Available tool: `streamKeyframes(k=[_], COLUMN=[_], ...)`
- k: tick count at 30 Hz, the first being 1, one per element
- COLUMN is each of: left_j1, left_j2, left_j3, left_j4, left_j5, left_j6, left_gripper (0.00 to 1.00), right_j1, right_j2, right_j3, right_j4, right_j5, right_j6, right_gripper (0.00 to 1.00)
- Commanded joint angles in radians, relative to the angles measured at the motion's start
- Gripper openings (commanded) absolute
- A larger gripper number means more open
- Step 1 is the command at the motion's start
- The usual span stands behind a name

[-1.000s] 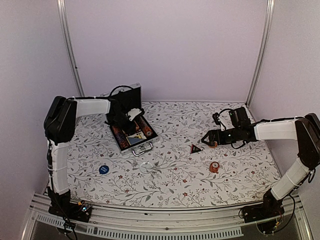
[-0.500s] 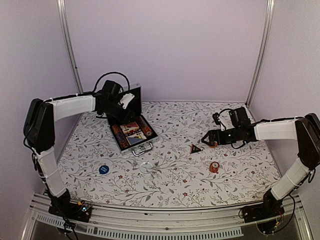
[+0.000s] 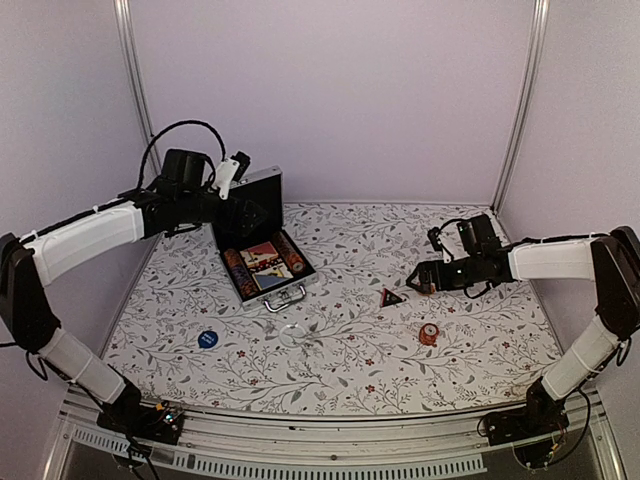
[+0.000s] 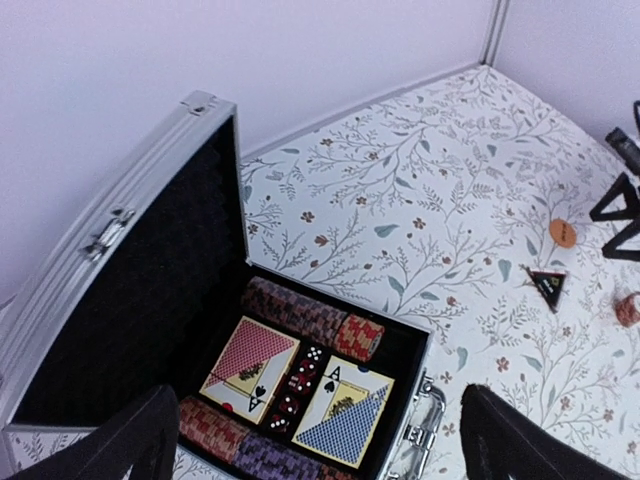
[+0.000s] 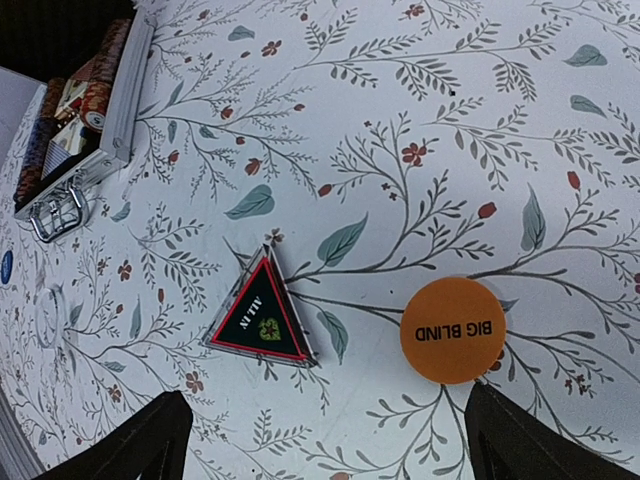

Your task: Pack up texas hold em set

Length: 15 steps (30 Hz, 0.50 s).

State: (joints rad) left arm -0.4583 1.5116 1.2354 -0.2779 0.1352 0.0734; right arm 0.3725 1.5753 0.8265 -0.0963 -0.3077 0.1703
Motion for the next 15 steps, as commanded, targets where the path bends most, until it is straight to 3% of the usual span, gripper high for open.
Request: streamKeyframes(k=[1, 6, 15], left_j1=[-0.003, 0.013, 0.025], left_j2=[-0.09, -0.147, -0.082], left_j3=[-0.099, -0.2, -0.23], left_j4=[0.111, 0.201, 0.216], left_j5=[-0.131, -0.094, 0.09], left_j6=[-0.13, -0.216, -0.325], left_gripper=[1.0, 1.0, 1.0], right_j1=[0.028, 0.095, 0.142], right_j2=[-0.051, -0.123, -0.251], right_j3=[0.015, 0.004, -0.023], right_j4=[-0.071, -0.178, -0.303], right_j5=[0.1, 0.2, 0.23], right_j6=[-0.002, 0.024, 0.088], right_gripper=[0.99, 0.99, 0.99])
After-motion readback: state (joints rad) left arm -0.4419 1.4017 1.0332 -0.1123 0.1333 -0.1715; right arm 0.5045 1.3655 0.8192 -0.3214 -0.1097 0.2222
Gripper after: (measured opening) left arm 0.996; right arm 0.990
